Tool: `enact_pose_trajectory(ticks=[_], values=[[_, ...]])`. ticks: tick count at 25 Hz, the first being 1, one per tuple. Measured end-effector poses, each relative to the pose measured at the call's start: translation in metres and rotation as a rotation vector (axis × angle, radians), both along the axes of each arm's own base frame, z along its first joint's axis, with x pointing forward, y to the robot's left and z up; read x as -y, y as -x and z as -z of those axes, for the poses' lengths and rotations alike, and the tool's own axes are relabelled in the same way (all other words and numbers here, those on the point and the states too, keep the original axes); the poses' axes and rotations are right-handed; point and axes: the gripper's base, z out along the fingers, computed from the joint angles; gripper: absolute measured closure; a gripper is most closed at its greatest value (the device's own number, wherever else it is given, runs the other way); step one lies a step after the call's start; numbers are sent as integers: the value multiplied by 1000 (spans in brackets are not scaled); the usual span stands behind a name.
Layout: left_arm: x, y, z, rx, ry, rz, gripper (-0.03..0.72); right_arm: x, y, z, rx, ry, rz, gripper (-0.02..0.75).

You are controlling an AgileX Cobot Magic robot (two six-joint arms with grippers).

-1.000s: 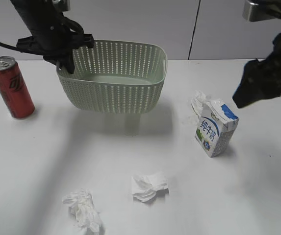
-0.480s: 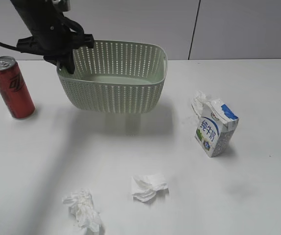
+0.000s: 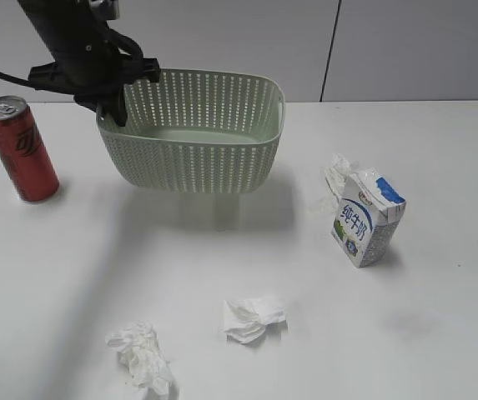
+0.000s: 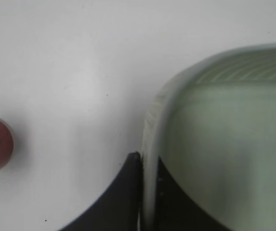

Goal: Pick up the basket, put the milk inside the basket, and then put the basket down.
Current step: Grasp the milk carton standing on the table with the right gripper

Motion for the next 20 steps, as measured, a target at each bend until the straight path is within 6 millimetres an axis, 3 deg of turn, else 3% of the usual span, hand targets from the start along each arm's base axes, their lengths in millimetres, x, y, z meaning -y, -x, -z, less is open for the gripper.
enact_pose_trajectory(ticks=[7, 20], values=[[0, 0, 0, 0, 1, 0, 685, 10, 30, 13, 188, -60, 3, 91], [0, 0, 0, -2, 1, 0, 685, 11, 29, 14, 244, -69, 10, 120]])
